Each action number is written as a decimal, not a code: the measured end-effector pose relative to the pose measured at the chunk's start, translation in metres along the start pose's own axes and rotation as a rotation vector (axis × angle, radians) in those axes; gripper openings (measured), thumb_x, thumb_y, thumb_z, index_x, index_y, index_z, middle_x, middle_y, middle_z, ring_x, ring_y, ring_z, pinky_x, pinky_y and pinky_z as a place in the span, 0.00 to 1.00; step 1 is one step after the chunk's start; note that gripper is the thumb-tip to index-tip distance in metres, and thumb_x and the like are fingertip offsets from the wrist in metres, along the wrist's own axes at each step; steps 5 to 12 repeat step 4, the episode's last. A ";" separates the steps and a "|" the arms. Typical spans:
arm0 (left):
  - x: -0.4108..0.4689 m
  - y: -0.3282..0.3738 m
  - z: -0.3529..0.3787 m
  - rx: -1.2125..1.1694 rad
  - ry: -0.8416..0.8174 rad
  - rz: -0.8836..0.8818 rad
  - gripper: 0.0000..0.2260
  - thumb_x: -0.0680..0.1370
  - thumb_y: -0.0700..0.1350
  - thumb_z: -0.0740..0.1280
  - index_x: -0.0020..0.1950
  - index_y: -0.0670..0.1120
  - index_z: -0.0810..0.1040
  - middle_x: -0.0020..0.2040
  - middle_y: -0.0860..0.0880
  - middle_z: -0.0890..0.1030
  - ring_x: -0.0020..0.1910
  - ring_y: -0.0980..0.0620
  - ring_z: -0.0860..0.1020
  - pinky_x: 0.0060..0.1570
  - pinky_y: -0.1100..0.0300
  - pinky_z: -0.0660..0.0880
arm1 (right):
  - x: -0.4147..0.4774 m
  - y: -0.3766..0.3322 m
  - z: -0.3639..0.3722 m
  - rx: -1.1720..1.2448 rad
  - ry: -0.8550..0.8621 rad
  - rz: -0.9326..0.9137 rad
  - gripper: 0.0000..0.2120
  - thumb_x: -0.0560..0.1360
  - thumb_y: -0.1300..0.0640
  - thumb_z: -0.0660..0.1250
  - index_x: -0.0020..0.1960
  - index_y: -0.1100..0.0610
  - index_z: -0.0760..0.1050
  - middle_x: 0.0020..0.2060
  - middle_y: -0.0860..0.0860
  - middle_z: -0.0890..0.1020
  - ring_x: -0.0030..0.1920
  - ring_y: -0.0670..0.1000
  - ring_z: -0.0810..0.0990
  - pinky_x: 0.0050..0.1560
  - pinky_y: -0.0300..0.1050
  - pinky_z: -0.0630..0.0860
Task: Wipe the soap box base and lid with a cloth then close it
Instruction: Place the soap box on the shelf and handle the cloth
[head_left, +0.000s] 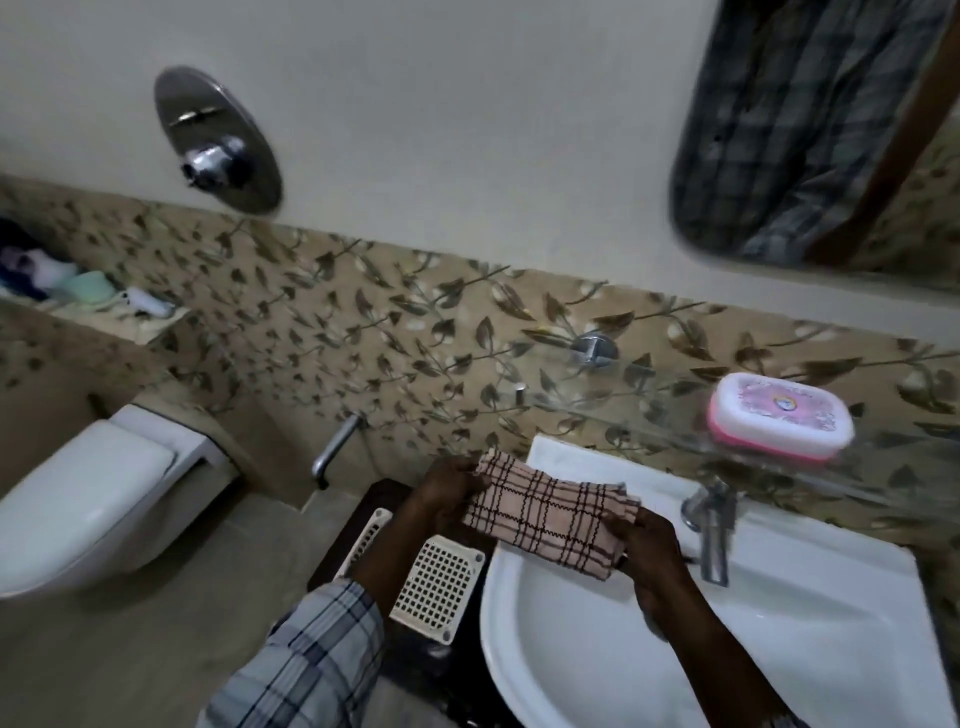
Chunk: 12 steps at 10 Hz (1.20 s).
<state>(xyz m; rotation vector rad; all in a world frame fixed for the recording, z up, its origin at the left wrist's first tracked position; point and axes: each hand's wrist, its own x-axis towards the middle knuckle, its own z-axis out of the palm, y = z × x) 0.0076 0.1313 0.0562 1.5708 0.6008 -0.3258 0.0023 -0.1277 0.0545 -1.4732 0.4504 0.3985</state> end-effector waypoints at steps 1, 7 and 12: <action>0.027 -0.022 -0.077 0.027 0.161 -0.011 0.09 0.77 0.31 0.68 0.57 0.32 0.80 0.25 0.49 0.81 0.21 0.57 0.77 0.24 0.67 0.73 | 0.019 0.030 0.088 -0.031 -0.062 0.022 0.14 0.80 0.68 0.58 0.56 0.59 0.81 0.49 0.58 0.85 0.49 0.59 0.84 0.48 0.55 0.82; 0.083 -0.144 -0.168 0.168 0.369 -0.126 0.11 0.76 0.30 0.67 0.57 0.32 0.82 0.47 0.36 0.83 0.45 0.40 0.81 0.51 0.44 0.80 | 0.063 0.164 0.237 -0.090 -0.027 0.115 0.16 0.80 0.71 0.56 0.61 0.66 0.77 0.59 0.62 0.82 0.58 0.58 0.81 0.64 0.54 0.77; 0.083 -0.144 -0.168 0.168 0.369 -0.126 0.11 0.76 0.30 0.67 0.57 0.32 0.82 0.47 0.36 0.83 0.45 0.40 0.81 0.51 0.44 0.80 | 0.063 0.164 0.237 -0.090 -0.027 0.115 0.16 0.80 0.71 0.56 0.61 0.66 0.77 0.59 0.62 0.82 0.58 0.58 0.81 0.64 0.54 0.77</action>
